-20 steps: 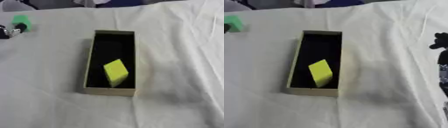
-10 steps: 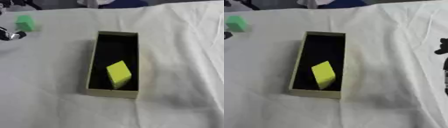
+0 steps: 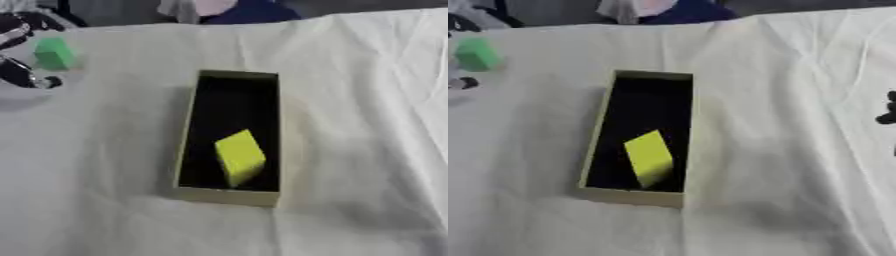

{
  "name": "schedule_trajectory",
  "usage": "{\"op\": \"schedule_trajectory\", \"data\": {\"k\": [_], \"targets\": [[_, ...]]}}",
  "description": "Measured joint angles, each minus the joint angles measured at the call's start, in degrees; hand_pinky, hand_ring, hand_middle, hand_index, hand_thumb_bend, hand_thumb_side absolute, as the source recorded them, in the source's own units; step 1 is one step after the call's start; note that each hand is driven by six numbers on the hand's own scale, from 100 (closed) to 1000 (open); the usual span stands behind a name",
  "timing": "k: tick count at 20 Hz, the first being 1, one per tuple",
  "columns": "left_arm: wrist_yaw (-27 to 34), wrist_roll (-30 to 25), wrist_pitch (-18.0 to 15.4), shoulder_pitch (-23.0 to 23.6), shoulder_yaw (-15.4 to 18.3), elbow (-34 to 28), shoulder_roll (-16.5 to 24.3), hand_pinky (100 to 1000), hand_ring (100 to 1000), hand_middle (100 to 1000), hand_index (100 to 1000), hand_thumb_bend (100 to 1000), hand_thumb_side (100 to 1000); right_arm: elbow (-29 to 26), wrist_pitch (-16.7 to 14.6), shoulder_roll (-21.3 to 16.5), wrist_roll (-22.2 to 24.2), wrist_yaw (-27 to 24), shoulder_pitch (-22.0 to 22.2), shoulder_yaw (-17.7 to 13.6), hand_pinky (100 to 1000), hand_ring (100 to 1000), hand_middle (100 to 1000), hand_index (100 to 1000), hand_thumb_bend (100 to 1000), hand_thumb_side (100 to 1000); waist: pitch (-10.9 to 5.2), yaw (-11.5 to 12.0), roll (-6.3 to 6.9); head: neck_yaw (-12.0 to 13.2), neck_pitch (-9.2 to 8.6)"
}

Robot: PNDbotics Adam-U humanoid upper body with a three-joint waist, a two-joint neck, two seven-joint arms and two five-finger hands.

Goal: Pick up objects on the table and place them in the box.

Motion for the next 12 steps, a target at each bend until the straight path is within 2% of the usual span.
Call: {"op": "schedule_trajectory", "data": {"k": [5, 12], "targets": [[-3.66, 2.16, 1.19, -2.02, 1.26, 4.52, -0.71, 833, 904, 878, 922, 542, 100, 0.0, -0.08, 0.0, 0.15, 0.34, -0.32, 0.12, 826, 841, 550, 828, 100, 734, 0.82, -0.37, 0.28, 0.5, -0.6], [-5.53, 4.07, 3.02, -2.74, 2.49, 7.62, -0.98, 772, 854, 820, 923, 530, 100, 0.0, -0.23, 0.0, 0.36, 1.22, -0.51, 0.36, 826, 842, 547, 828, 100, 741, 2.08, -0.91, 0.6, 0.89, -1.07]]}}
